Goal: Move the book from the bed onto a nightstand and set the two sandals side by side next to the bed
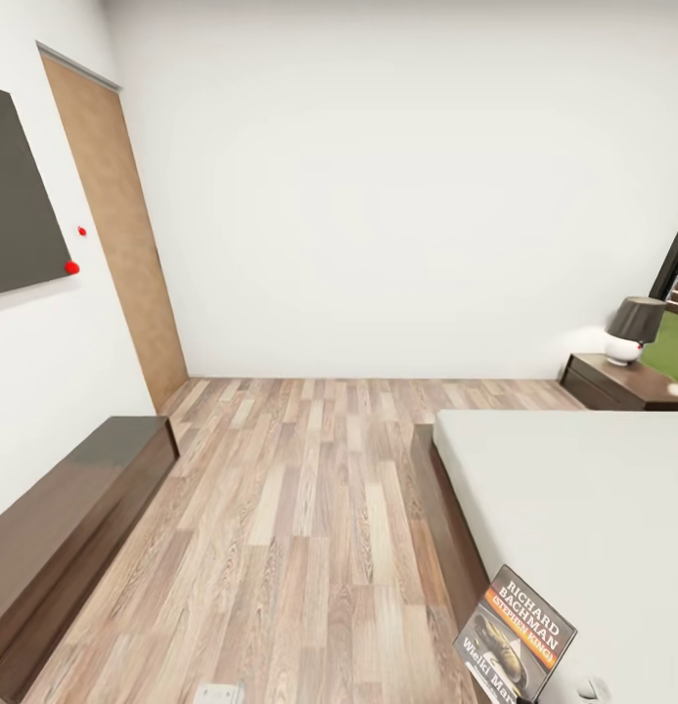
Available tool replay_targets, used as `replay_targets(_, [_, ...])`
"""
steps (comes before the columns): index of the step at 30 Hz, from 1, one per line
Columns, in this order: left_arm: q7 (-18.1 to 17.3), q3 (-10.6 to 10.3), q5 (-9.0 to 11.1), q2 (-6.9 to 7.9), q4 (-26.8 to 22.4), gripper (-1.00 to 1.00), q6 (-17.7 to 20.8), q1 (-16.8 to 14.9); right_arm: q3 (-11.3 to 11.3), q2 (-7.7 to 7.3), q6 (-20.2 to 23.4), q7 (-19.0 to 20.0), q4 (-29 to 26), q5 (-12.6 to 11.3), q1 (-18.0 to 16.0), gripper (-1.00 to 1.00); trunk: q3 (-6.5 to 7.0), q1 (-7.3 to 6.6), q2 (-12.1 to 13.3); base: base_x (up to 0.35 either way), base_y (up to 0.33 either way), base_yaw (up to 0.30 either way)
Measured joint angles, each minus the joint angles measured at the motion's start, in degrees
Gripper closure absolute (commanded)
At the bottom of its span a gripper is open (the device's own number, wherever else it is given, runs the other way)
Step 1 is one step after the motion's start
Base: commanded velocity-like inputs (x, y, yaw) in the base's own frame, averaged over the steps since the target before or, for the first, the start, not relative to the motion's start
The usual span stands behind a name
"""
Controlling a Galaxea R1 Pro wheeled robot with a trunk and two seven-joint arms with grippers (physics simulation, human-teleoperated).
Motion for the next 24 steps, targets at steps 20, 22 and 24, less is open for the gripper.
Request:
replay_targets(20, [0.02, -0.08, 0.00, 0.00, 0.05, -1.00, 0.01, 0.00, -0.05, 0.00, 0.00, -0.43, 0.00, 0.00, 0.01, 1.00, 0.00, 0.00, 0.00, 0.327, 0.000, 0.000])
replay_targets(22, [0.01, -0.09, 0.00, 0.00, 0.06, -1.00, 0.02, 0.00, -0.08, 0.00, 0.01, -1.95, 0.00, 0.03, 0.01, 1.00, 0.00, 0.00, 0.00, 0.327, 0.000, 0.000])
replay_targets(24, [0.02, -0.09, 0.00, 0.00, 0.07, -1.00, 0.03, 0.00, -0.08, 0.00, 0.01, -5.11, 0.01, 0.10, 0.00, 1.00, 0.00, 0.00, 0.00, 0.327, 0.000, 0.000])
